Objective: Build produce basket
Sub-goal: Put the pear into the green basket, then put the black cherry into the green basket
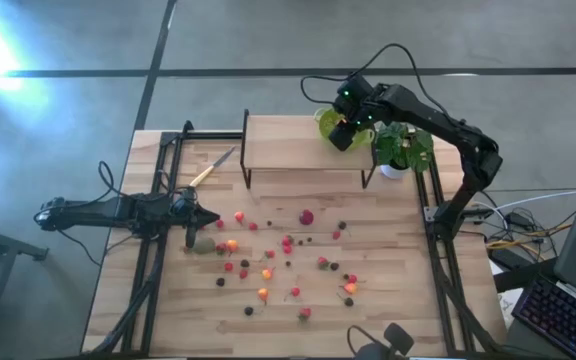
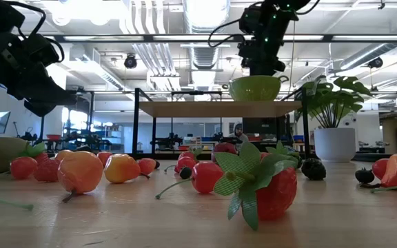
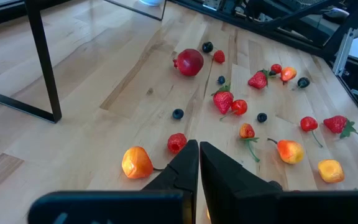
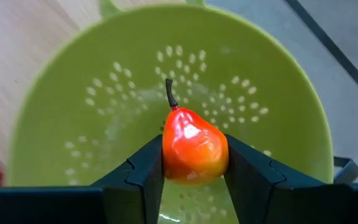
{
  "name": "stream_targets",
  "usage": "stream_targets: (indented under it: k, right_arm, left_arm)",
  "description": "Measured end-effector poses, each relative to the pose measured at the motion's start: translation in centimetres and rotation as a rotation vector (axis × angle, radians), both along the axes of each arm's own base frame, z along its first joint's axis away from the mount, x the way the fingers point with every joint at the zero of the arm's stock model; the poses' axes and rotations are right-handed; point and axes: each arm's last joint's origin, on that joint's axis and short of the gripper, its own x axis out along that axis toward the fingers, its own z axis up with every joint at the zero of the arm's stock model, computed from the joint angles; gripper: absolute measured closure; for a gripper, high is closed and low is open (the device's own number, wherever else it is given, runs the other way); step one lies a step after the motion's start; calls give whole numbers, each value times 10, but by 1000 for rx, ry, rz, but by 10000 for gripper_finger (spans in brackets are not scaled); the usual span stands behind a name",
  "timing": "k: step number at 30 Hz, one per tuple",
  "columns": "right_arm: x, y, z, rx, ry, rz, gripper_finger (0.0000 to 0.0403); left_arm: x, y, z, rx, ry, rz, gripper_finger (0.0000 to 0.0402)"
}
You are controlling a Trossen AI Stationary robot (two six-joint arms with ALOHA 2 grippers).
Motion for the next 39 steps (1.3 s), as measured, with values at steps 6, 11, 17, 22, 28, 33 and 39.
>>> stream_targets:
  k: [6,11,17,22,28,33,39]
  right_arm:
    - [-2,-2,-3,16,21,-9,279]
    - [-2,-2,-3,16,21,-9,261]
    - [-2,-2,-3,17,20,-12,220]
    - [-2,-2,-3,16,20,-12,199]
    - [-8,7,19,12,17,2,189]
    - [-10,31,43,15,12,44,196]
    - [-8,74,57,25,-4,132,224]
  left_arm:
    - [0,0,0,0,0,0,381]
    - [0,0,0,0,0,0,381]
    - [0,0,0,0,0,0,381]
    - [0,0,0,0,0,0,381]
    - [0,0,0,0,0,0,381]
    - [0,0,0,0,0,0,380]
    - [0,0,0,0,0,0,381]
